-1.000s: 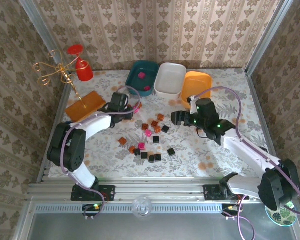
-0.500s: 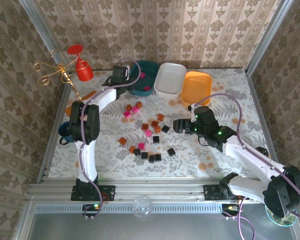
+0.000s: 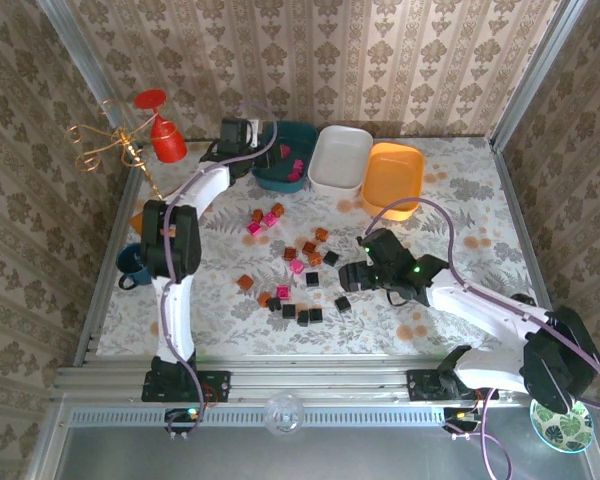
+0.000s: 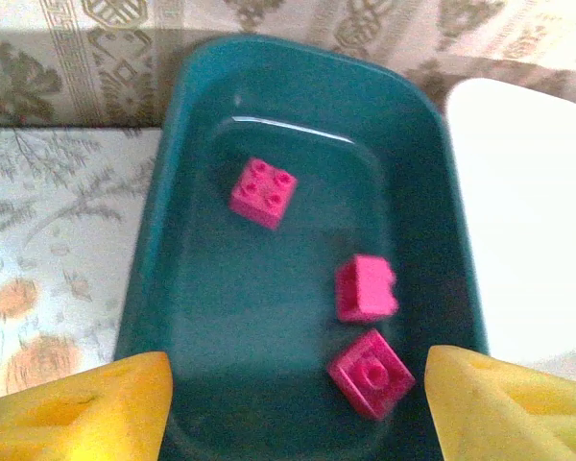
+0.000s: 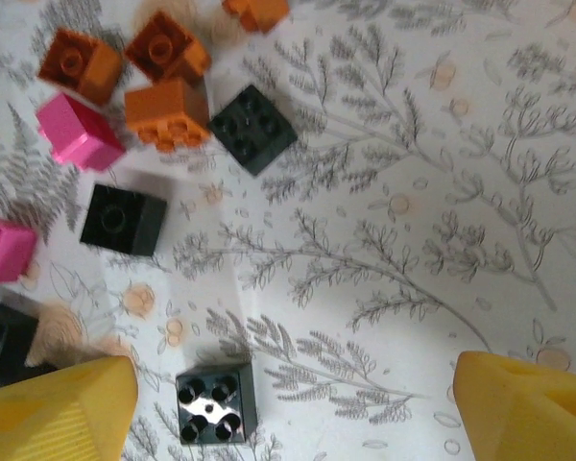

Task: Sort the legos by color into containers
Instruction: Place the lego in the container, then pick up the lego from the bottom-center of the table.

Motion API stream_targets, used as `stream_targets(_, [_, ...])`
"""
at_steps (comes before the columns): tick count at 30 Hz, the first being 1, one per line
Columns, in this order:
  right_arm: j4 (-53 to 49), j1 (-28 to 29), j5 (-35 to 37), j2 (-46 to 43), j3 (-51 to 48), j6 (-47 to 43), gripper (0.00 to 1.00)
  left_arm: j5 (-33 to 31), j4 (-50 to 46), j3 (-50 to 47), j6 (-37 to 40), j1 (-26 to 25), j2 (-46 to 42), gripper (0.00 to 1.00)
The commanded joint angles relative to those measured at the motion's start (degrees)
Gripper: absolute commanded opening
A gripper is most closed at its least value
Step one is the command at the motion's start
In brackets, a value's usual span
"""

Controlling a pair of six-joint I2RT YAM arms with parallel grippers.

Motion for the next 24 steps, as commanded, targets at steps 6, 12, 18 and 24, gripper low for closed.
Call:
stream_targets(6, [-10.02, 6.77, 1.57, 6.20, 2.50, 0.95, 0.82, 5.74, 19.51, -30.50, -9.37, -0.72, -23.08, 0.77])
stream_targets(12, [-9.57, 10.08, 0.29, 14.69, 6.21, -0.65, 0.75, 3.83, 26.50, -47.74, -11.92, -3.39, -32.38, 0.79])
stream_targets(18, [-5.98, 10.54, -0.44, 22.00, 8.92, -2.20, 0.67, -0.90, 23.82, -55.28, -10.04, -5.61, -38.82, 0.80])
stream_targets(24, [-5.73, 10.58, -0.38, 25.34, 10.08, -2.94, 0.47, -2.97, 24.77, -60.46, -10.35, -7.22, -42.50, 0.80])
